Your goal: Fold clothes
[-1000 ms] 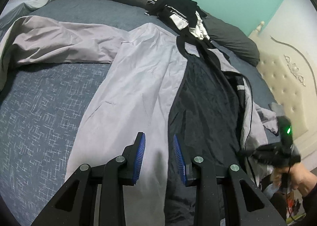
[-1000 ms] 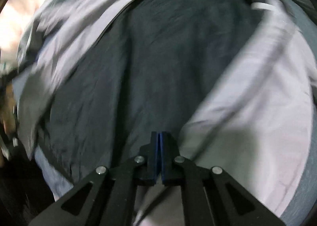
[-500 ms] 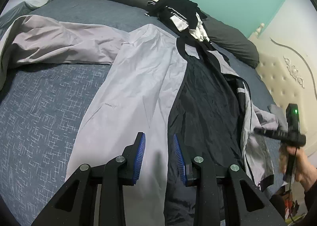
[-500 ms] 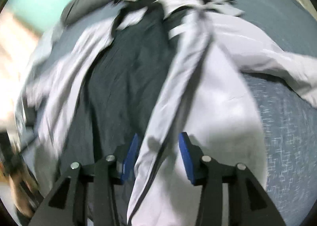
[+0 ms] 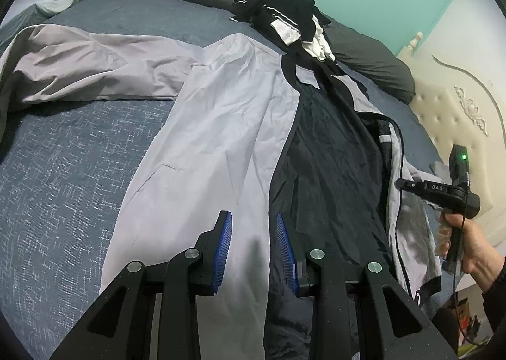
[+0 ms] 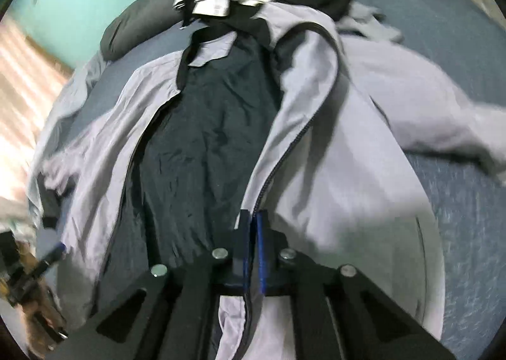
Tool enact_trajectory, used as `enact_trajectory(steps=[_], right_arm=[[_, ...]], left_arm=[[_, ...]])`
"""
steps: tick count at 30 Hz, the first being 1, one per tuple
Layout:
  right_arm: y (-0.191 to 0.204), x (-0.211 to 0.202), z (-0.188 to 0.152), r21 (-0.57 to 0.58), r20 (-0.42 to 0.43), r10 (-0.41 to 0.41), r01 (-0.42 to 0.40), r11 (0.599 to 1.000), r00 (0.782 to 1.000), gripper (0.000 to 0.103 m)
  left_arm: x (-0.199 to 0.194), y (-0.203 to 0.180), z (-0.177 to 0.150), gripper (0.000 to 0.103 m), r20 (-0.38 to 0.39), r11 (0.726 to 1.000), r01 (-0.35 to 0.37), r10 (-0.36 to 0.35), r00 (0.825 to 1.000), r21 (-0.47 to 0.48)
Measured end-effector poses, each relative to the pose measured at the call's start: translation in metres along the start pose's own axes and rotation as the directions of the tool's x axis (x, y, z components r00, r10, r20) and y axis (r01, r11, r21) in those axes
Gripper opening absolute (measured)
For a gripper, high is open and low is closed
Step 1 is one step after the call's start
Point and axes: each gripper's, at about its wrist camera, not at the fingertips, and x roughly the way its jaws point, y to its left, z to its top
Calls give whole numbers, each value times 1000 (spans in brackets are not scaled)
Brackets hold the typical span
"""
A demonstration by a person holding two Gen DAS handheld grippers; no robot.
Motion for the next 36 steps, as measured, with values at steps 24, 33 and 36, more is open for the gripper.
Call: enact_trajectory(steps=[24,33,36], right_arm=[[50,1,14,-181,-86,104,-118,976,991,27],[0,-7,49,-19,40,-18,18,1000,999,27],[-4,5,63,13,42,-20,20,1000,999,27]], left_arm=[[1,-5,1,32,-3,1000,6,-6,1000,14],[6,-7,0,32,-10,1000,0,1,1000,22],[7,-7,0,32,-12,1000,-3,3,1000,25]])
